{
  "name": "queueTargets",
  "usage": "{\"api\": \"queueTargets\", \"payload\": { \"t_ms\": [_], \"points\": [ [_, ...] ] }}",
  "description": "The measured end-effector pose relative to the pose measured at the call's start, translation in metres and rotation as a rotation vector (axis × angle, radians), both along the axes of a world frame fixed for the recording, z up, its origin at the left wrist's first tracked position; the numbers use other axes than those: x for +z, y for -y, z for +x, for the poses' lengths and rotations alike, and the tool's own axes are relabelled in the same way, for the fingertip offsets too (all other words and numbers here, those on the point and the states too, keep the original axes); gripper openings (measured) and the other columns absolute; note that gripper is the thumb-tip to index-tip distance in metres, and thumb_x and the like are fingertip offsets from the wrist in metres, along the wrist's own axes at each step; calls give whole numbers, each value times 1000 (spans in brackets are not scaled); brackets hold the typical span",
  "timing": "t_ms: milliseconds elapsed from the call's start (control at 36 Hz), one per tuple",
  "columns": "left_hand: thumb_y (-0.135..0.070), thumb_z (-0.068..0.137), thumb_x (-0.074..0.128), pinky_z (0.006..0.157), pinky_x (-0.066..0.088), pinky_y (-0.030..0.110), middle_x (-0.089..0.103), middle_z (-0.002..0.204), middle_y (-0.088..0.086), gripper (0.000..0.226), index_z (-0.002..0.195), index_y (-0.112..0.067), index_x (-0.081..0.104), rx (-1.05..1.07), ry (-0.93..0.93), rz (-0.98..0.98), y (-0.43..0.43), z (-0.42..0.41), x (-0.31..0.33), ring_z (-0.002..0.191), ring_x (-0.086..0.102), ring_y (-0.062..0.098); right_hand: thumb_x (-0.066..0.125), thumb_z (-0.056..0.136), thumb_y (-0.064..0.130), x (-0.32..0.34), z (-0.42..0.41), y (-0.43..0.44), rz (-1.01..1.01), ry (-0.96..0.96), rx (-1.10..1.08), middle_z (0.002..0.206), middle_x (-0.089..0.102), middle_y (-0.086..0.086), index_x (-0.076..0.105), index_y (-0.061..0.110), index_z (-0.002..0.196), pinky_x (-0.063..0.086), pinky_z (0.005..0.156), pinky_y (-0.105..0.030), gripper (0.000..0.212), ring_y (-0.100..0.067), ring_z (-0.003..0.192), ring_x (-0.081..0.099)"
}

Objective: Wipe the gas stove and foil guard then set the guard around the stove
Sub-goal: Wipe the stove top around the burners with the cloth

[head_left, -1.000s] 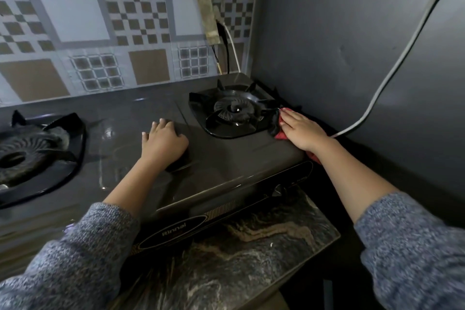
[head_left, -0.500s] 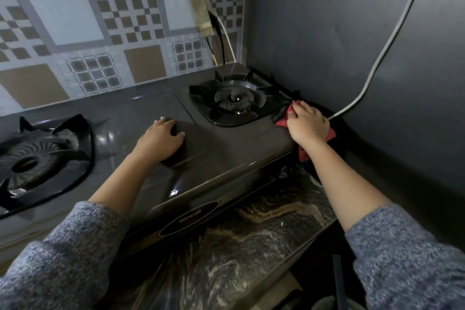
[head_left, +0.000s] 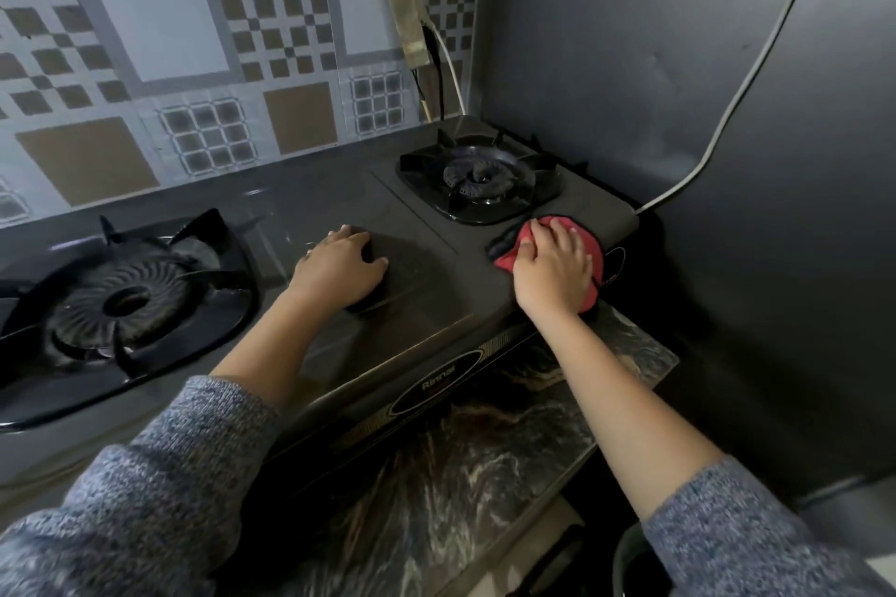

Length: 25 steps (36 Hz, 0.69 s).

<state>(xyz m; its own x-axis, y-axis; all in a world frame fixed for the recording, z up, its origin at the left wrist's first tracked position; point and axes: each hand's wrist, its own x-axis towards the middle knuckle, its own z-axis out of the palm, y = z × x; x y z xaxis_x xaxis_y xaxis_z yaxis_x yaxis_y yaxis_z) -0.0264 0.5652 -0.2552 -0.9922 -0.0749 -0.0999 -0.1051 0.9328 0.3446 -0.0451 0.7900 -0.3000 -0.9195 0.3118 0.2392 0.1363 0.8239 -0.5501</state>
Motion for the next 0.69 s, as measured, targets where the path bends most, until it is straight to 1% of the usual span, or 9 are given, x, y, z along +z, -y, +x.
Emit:
{"api": "queueTargets", "payload": {
  "t_ms": [139,222,333,417,500,611,694],
  "points": [
    [-44,93,43,112,26,46,22,155,5,58,143,-17,31,-27,-29,-19,9,11,0,141,24,28,30,97,35,2,28,38,39,51,33,154,24,7,36,31,141,6,117,-43,44,-16,144,12],
    [-45,93,43,109,29,45,28,152,6,56,141,-17,35,-35,-53,-22,13,16,1,138,29,28,28,98,36,4,39,53,63,104,80,155,20,8,31,33,142,4,117,-43,45,-15,144,9],
    [-42,92,45,109,30,44,32,150,8,56,140,-15,38,-39,-50,7,17,21,2,135,33,29,25,98,42,16,42,45,78,230,194,157,13,8,24,33,145,3,117,-42,48,-15,145,5],
    [-42,92,47,109,32,42,37,147,9,55,138,-12,40,-24,-49,14,17,23,3,133,37,30,28,98,43,23,39,32,102,264,287,157,15,6,27,31,145,8,118,-40,49,-15,145,8],
    [-40,92,48,107,36,41,41,144,10,54,136,-10,42,7,-54,32,14,25,3,130,40,30,31,97,44,25,36,22,167,227,366,156,21,4,32,28,143,11,118,-36,49,-14,144,13],
    [-37,92,48,103,39,40,43,141,10,50,133,-9,45,61,-67,31,6,27,1,127,43,29,30,96,46,24,32,13,261,156,465,154,27,4,34,27,143,11,116,-31,50,-13,143,18],
    [-34,92,48,103,40,40,45,139,10,47,131,-8,48,117,-90,18,-1,32,0,126,44,29,31,96,47,20,28,6,302,79,552,152,30,1,36,24,142,13,116,-30,51,-15,142,22]
  ]
}}
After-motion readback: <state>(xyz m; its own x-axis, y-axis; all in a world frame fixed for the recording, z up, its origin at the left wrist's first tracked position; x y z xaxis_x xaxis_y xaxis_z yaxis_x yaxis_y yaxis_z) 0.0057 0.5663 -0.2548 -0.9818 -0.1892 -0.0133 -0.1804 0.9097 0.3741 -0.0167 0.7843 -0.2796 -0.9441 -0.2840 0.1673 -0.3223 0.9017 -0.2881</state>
